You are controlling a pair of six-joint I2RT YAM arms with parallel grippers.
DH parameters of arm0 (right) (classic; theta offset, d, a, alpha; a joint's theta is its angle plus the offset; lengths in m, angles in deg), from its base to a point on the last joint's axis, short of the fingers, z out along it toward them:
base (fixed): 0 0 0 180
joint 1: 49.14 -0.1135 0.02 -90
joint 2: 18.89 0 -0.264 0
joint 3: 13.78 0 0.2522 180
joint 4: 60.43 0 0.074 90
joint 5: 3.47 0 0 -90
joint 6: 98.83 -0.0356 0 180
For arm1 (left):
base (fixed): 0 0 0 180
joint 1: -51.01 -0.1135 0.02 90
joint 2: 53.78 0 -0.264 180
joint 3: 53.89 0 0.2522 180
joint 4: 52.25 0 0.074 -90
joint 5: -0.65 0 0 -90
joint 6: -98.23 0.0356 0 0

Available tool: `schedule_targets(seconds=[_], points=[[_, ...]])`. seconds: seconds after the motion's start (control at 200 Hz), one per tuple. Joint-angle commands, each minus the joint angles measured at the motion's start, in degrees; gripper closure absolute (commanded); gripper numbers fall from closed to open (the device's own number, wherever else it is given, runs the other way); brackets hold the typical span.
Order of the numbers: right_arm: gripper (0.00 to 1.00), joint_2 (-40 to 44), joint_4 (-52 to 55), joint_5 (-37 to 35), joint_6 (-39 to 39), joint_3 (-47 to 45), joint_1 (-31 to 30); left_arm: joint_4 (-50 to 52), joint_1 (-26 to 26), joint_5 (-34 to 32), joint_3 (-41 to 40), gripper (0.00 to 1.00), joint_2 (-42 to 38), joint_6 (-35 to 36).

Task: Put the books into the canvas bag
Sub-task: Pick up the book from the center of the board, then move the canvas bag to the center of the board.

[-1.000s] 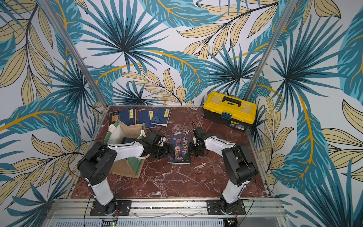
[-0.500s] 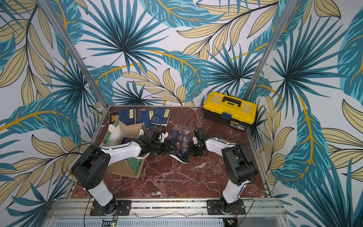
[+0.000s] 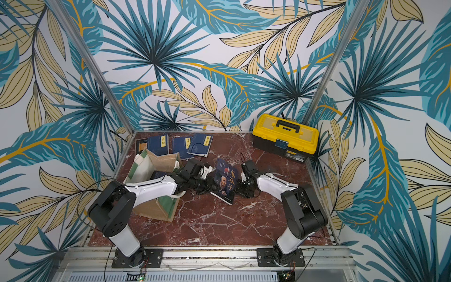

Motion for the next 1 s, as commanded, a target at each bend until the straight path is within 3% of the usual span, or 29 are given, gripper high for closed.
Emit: schedule_targets(seconds=[0.0,0.205,0.431,0.686,0.806,0.992], points=[[0.56,7.03,5.15,-2.68,-0.26,0.92,-0.18,10.20,0.51,-4.50,8.48,1.00,-9.08,9.87],[0.54,15.07,3.08,-3.30,-4.04,5.33,-1.07,22.07,-0.05,-14.45,14.07,1.00,-19.74,15.81],[0.54,15.51,1.62,-8.96,-6.49,14.34,-10.48,25.69,-0.19,-30.91,14.65,1.00,-37.23,20.55],[0.51,0.77,-0.62,-8.98,-8.73,31.63,-24.56,29.98,-0.15,-51.04,12.42,1.00,-57.34,23.97],[0.48,-8.11,4.76,-11.78,-6.89,44.05,-30.39,33.17,-0.15,-54.88,12.46,1.00,-62.94,23.35],[0.45,-18.77,11.82,-15.44,-7.11,56.36,-31.96,37.59,-0.18,-55.89,12.29,1.00,-67.60,21.28]])
